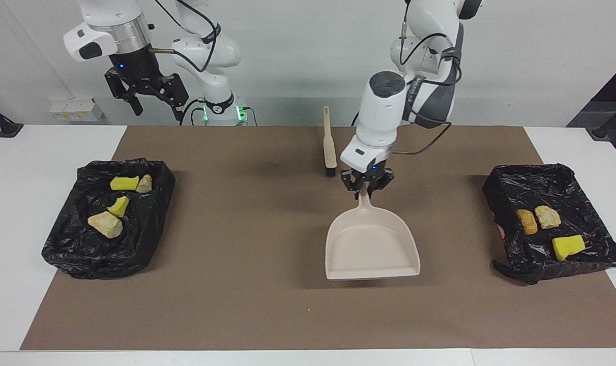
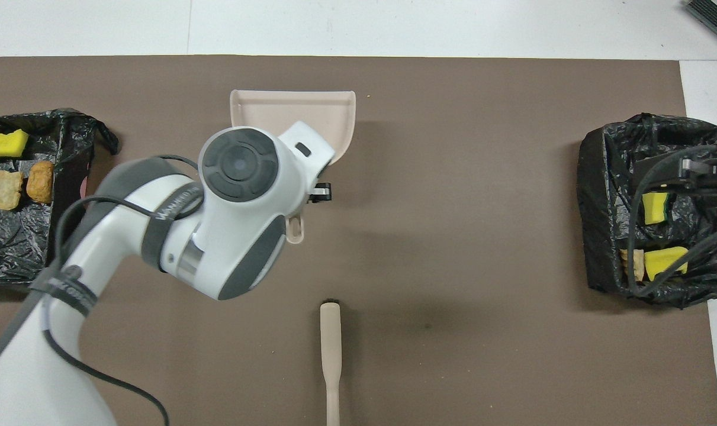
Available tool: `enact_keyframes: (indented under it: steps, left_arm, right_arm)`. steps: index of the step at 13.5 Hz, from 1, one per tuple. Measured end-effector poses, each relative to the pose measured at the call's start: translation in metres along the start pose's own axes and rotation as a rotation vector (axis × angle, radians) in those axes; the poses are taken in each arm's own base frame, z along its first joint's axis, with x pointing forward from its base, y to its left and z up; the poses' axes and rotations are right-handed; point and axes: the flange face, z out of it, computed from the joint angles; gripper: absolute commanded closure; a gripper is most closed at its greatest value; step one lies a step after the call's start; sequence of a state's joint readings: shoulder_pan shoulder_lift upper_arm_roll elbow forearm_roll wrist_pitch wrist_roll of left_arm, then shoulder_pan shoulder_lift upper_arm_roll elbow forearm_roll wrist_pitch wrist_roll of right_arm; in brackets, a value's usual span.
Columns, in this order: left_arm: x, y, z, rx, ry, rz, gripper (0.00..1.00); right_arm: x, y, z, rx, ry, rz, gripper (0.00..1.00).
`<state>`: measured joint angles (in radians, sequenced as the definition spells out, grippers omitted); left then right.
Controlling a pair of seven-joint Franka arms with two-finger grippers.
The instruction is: Sweep and dump trash in bin
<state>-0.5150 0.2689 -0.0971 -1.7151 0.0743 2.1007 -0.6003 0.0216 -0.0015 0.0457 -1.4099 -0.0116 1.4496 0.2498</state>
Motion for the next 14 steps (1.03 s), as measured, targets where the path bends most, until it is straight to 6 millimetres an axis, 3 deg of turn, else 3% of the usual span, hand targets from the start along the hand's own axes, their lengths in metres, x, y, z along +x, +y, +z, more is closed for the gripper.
enact_keyframes:
  steps: [2, 7, 10, 11, 12, 14]
  left_arm:
    - [-0.013, 0.026, 0.022, -0.032, 0.013, 0.026, 1.00]
    - [-0.032, 0.037, 0.065, -0.039, -0.010, 0.054, 1.00]
    - [-0.049, 0.058, 0.093, -0.047, -0.018, 0.093, 1.00]
    - [-0.050, 0.061, 0.095, -0.050, -0.016, 0.096, 0.70]
    - [-0.049, 0.060, 0.095, -0.050, -0.014, 0.098, 0.01]
    - [-0.047, 0.057, 0.095, -0.048, -0.011, 0.102, 0.00]
  right_arm:
    - [0.000, 0.000, 0.001, 0.000, -0.004, 0.000, 0.00]
    - [0.001, 0.002, 0.002, -0.001, -0.005, 0.004, 0.00]
    - [0.001, 0.004, 0.002, -0.001, -0.005, 0.008, 0.00]
    - [0.001, 0.004, 0.002, -0.001, -0.005, 0.008, 0.00]
    - [0.001, 0.004, 0.002, -0.001, -0.005, 0.008, 0.00]
    - [0.001, 0.004, 0.002, -0.001, -0.005, 0.008, 0.00]
